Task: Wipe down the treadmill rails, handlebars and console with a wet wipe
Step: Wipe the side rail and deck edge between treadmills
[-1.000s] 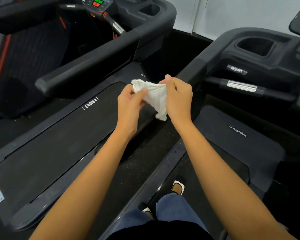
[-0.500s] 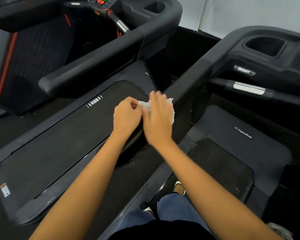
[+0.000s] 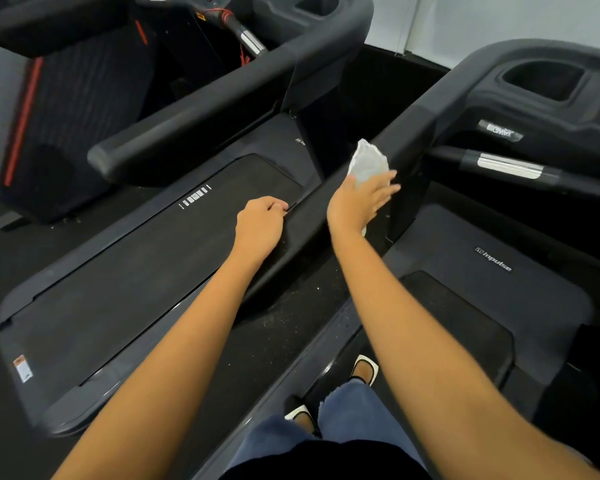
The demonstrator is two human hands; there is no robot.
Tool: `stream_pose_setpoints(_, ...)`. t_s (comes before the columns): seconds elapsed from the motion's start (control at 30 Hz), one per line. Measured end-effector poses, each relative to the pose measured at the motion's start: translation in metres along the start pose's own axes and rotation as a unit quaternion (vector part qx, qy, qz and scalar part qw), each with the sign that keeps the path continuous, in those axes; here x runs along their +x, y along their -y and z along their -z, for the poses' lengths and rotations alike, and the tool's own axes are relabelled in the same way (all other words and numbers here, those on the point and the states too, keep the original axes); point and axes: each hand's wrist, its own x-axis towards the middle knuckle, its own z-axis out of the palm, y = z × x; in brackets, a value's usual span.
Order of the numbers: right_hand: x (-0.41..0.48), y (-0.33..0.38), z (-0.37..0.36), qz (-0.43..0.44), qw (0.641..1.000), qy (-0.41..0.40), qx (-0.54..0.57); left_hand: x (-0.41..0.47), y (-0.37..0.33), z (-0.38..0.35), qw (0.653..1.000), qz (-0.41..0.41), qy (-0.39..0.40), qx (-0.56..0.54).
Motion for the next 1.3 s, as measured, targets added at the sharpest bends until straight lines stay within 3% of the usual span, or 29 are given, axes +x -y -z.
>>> stream_pose_setpoints(0.1,-0.059,-0.019,-0.007,-0.057,0.994,0.038,0.083,0.000,0.000,-0.001,1.000,-0.005,0.004,-0.003)
stream_pose_setpoints(0.23,-0.105,-0.032,-0.016,-0.085,0.988,0.070,0.106,0.000,-0.001,-0.004,1.000,-0.021,0.004,0.019)
stream_pose_setpoints(0.37,-0.078,-0.015,-0.018,-0.127,0.988,0.022,0.083,0.001,-0.005,-0.006,0.997,-0.037,0.024,0.056)
stream_pose_setpoints(0.5,-0.035,-0.012,-0.014,-0.099,0.989,-0.013,0.113,-0.002,-0.006,-0.005,0.992,-0.063,0.053,0.093)
stream_pose_setpoints(0.63,-0.014,-0.011,-0.004,-0.104,0.984,-0.009,0.142,-0.007,-0.002,-0.002,0.989,-0.085,0.064,0.105)
stream_pose_setpoints(0.77,-0.059,-0.027,-0.006,-0.113,0.984,0.016,0.135,-0.006,0.001,-0.003,0.988,-0.094,0.060,0.110)
stream_pose_setpoints(0.97,-0.143,-0.072,-0.019,-0.225,0.945,0.081,0.225,-0.008,0.001,-0.007,0.985,-0.099,0.040,0.134)
stream_pose_setpoints(1.2,-0.069,-0.070,-0.008,-0.341,0.864,0.104,0.355,-0.014,-0.002,-0.004,0.982,-0.100,0.041,0.153)
stream_pose_setpoints(1.3,-0.068,-0.064,-0.004,-0.356,0.867,0.101,0.332,-0.015,-0.001,-0.005,0.980,-0.103,0.035,0.169)
